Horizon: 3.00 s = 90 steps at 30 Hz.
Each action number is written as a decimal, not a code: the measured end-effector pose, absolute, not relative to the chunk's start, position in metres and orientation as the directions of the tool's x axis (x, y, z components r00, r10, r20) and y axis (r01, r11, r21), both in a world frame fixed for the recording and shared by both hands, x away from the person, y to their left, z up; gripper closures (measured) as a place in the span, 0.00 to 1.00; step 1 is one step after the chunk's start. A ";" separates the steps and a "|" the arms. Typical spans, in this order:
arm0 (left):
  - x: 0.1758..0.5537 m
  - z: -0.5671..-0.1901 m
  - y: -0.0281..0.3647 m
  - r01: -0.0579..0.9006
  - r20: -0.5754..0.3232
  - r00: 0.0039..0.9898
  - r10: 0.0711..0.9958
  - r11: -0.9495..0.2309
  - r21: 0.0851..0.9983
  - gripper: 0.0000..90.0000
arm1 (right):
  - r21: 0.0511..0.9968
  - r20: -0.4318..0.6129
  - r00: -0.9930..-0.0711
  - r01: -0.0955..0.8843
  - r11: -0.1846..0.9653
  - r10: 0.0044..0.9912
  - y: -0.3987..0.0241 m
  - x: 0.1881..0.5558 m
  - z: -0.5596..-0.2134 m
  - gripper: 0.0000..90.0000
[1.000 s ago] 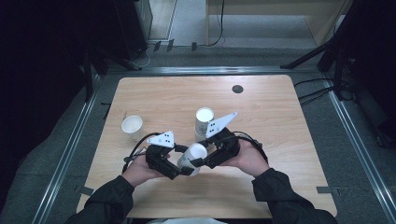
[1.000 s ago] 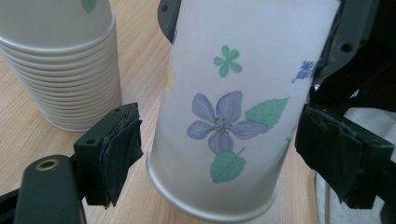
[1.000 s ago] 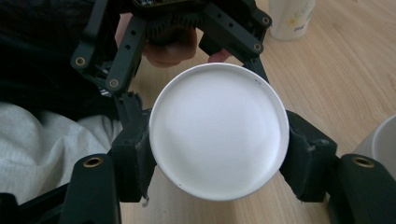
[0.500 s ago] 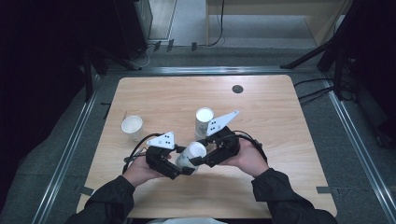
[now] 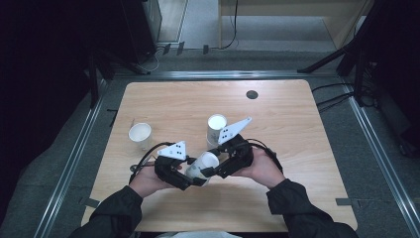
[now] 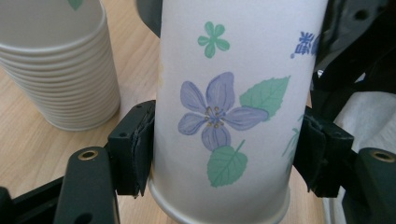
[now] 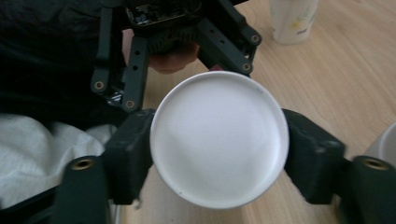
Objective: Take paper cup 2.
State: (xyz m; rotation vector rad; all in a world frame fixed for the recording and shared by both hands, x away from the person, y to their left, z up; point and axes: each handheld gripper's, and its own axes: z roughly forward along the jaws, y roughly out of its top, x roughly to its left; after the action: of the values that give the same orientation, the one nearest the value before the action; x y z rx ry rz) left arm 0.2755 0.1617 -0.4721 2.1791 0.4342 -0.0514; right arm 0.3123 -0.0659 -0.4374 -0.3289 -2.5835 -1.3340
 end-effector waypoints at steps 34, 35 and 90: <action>0.310 -0.463 0.153 0.259 -0.183 0.965 0.186 -0.764 0.591 0.34 | 0.739 0.132 -0.975 0.217 0.638 0.178 -0.099 0.296 -0.468 0.31; 0.311 -0.464 0.152 0.257 -0.181 0.966 0.185 -0.769 0.585 0.34 | 0.739 0.131 -0.975 0.215 0.638 0.177 -0.099 0.295 -0.468 0.31; 0.303 -0.470 0.129 0.164 -0.149 0.984 0.095 -0.801 0.576 0.11 | 0.731 0.136 -0.984 0.180 0.658 0.118 -0.090 0.292 -0.470 0.38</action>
State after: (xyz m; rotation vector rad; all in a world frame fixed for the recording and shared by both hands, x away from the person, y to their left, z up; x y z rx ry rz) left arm 0.3029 0.1294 -0.4703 2.5043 0.1807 -0.1494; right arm 0.2924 -0.0901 -0.4695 -0.2513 -2.7905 -1.2433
